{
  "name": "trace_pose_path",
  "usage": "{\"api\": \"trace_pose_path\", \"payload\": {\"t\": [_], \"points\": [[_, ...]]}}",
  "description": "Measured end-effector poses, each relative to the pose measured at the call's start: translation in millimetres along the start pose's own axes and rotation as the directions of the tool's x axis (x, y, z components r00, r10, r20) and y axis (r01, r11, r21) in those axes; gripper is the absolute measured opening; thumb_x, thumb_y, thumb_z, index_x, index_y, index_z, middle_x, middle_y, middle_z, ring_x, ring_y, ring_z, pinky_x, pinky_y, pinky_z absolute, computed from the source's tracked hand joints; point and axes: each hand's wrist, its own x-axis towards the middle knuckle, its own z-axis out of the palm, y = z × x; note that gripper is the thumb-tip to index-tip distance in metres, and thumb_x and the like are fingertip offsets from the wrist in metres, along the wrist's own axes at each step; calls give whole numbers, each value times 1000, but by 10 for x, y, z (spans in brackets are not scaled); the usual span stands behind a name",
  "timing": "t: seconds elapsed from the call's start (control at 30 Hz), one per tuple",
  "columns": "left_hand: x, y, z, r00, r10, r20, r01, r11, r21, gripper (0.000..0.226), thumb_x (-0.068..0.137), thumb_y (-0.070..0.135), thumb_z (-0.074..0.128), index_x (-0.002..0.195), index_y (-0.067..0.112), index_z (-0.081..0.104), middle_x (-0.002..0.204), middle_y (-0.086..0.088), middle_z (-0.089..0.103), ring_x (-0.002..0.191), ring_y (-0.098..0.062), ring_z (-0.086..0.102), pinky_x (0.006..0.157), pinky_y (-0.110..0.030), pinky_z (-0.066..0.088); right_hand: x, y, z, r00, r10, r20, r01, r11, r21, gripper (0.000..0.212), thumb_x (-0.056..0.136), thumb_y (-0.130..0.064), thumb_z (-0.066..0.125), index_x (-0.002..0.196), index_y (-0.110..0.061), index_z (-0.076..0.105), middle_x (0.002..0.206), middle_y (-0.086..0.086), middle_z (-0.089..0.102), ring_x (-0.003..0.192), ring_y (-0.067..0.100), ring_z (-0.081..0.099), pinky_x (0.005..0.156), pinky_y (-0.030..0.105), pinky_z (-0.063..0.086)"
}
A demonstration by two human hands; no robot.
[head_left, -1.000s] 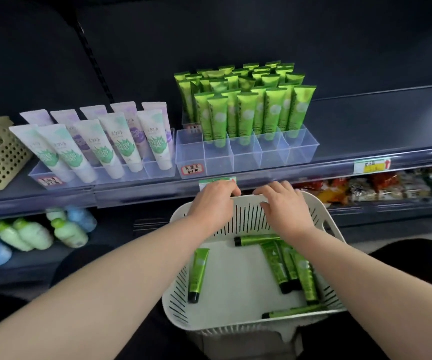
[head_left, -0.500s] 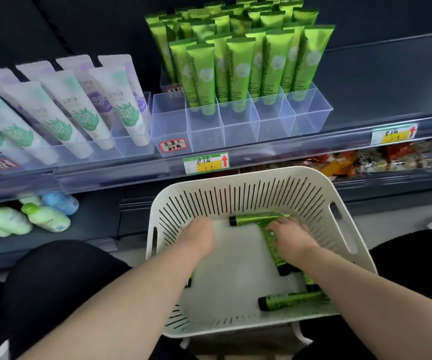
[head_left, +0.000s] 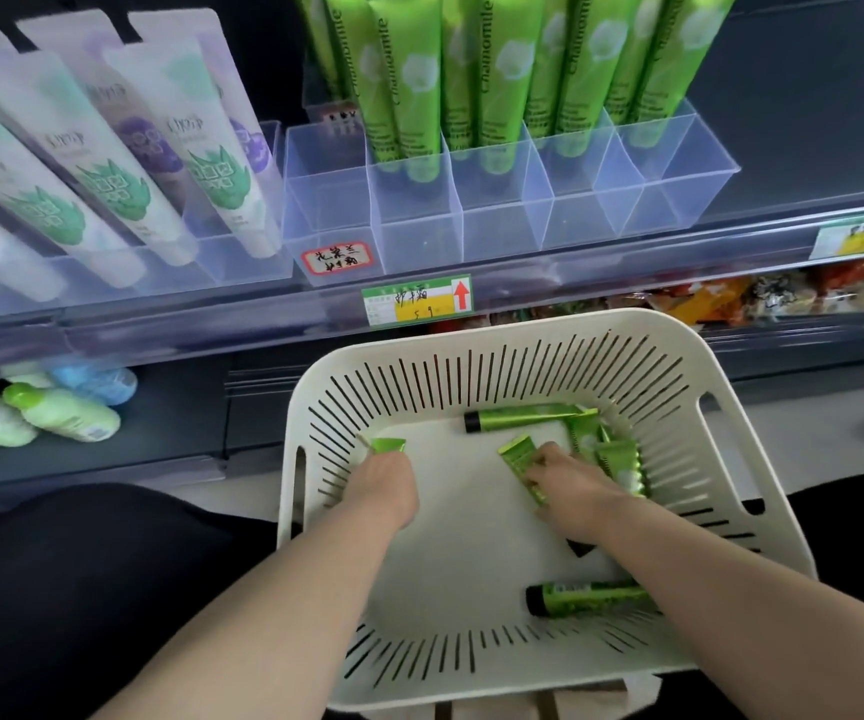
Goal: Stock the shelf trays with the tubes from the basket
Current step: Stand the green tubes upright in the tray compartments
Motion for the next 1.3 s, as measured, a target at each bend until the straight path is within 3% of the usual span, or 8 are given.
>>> {"api": "trace_pose_path", "payload": {"t": [0.2,0.37,0.57,0.73,0.83,0.97,1.1,1.3], "points": [[46,32,33,1000,24,-3,-24,999,27,29,88,1,50,116,1,58,118,-15,60,109,-31,60,83,-33,48,80,-94,-50,986,124,-112,-110,985,130,39,87,-7,52,124,-12,44,124,9,43,108,32,54,90,40,47],[147,-8,55,994,63,-90,-67,997,-43,27,89,12,60,114,6,51,112,-12,61,103,-29,59,72,-32,42,150,-223,11,981,164,-101,-153,983,105,67,82,-14,67,137,-12,28,127,11,48,116,30,50,94,39,46],[233,37,134,994,63,-86,-65,997,-27,45,85,27,71,118,7,47,116,-12,58,108,-31,58,82,-37,46,106,-210,-106,987,47,-157,-36,997,74,44,88,-32,53,129,-19,46,112,3,53,106,24,54,79,33,45],[322,115,148,990,61,-127,-62,998,0,45,86,21,69,119,8,42,114,-13,57,105,-32,58,81,-40,48,79,-192,-225,969,61,-240,-14,982,190,57,88,-26,49,142,-23,34,134,5,48,112,30,54,82,36,46],[331,142,157,989,66,-133,-61,997,40,45,84,17,69,119,8,42,112,-12,58,105,-30,59,80,-38,48,108,-175,-199,970,67,-236,-19,980,200,53,91,-24,45,142,-20,29,121,8,57,100,32,58,70,34,40],[290,163,147,990,96,-106,-92,995,41,24,89,17,61,111,11,58,111,-9,54,103,-29,56,80,-35,46,96,-188,-247,982,78,-174,-21,950,312,68,92,-38,56,143,-22,15,132,13,50,103,33,56,82,36,44],[192,194,17,972,142,-186,-163,981,-103,11,91,22,57,99,17,51,105,-6,62,101,-29,59,72,-34,44,-31,-216,-368,975,59,-213,30,920,391,76,76,-38,77,132,-29,27,110,6,58,90,23,57,74,31,45],[-114,286,-294,905,230,-359,-332,908,-255,8,91,25,61,97,26,56,87,1,62,83,-21,59,64,-31,46,-207,-233,-574,957,64,-282,55,917,396,45,80,-25,75,119,-20,53,101,0,63,88,19,60,75,27,47]]}}
